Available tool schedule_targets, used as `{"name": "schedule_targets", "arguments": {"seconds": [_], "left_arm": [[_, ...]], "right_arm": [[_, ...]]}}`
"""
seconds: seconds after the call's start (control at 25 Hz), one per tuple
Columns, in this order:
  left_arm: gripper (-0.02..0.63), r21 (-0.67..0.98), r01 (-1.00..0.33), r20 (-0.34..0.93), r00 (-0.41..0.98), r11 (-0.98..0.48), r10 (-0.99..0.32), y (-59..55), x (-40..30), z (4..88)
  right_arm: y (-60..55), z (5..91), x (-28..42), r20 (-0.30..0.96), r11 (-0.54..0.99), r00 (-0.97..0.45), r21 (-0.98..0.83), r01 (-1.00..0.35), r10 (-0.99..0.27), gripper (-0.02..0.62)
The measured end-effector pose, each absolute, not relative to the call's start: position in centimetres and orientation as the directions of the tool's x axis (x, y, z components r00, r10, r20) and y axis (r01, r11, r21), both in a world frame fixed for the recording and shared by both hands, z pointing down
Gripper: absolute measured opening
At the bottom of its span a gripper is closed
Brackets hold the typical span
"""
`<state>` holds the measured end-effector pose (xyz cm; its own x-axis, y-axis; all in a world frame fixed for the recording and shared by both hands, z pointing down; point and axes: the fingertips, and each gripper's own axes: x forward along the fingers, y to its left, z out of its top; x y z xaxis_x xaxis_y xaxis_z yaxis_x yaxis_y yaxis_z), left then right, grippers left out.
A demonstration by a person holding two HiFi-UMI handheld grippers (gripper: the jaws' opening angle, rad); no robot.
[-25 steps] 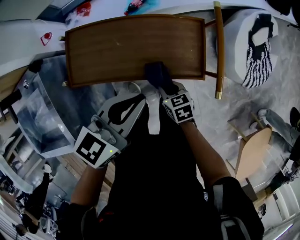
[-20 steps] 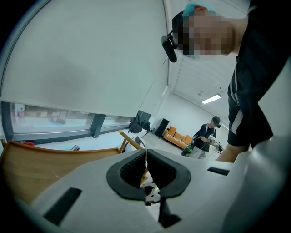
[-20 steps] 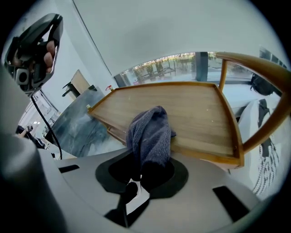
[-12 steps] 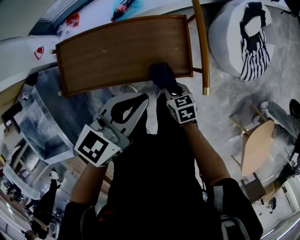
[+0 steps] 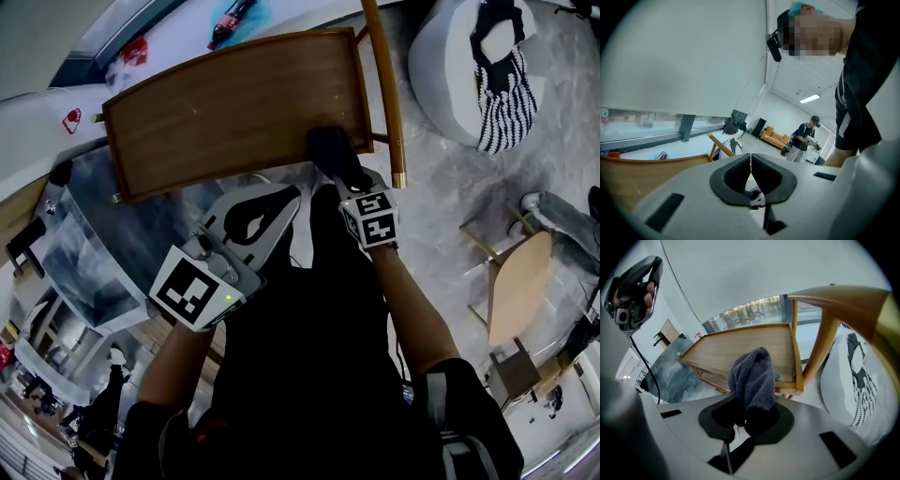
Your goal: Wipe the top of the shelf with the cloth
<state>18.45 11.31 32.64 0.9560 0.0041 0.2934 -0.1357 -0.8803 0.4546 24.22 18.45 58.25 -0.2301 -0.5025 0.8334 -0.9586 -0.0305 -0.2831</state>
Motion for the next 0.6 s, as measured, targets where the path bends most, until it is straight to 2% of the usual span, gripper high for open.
{"name": "schedule_targets", "arguments": {"seconds": [0.6], "left_arm": [[0.026, 0.437, -0.07, 0.269, 0.961, -0.897, 0.056, 12.0, 20.7, 32.1]], "right_arm": [[20.6, 58.0, 27.6, 0.852, -0.122, -0.146, -0.237, -0.964, -0.503, 0.069]]}}
